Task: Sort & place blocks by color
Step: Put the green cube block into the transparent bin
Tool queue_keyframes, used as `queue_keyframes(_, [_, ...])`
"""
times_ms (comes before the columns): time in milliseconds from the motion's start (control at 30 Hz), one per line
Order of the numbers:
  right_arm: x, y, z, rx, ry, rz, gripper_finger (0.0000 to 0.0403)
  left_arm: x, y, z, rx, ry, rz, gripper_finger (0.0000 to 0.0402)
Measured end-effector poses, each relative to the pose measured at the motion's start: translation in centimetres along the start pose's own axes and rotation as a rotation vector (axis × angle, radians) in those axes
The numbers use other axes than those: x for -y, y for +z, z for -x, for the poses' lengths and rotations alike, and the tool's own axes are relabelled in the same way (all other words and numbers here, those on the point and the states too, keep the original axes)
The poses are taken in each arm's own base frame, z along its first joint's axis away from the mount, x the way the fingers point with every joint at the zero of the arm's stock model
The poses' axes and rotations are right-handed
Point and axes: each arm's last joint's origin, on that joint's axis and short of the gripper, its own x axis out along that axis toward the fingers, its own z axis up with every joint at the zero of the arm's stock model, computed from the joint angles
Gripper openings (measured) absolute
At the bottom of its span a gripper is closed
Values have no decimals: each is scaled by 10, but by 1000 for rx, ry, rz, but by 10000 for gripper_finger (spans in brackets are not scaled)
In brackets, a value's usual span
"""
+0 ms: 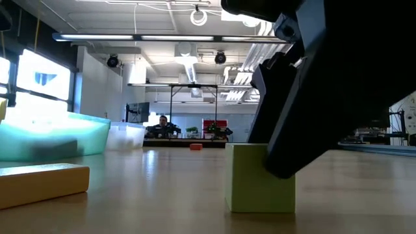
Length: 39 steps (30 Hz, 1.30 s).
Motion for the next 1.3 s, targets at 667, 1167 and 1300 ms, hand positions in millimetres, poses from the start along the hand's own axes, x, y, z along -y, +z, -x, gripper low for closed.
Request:
queue_keyframes(667, [0,1,-1,13,0,-197,101,-1,13,-1,137,20,28,197])
queue_keyframes(1167, [30,19,0,45,-54,-279,101,-32,59,-5,213,121,-115,197])
queue_keyframes(1300, [49,30,15,57,-110,-277,101,-39,75,0,239,152,-184,197])
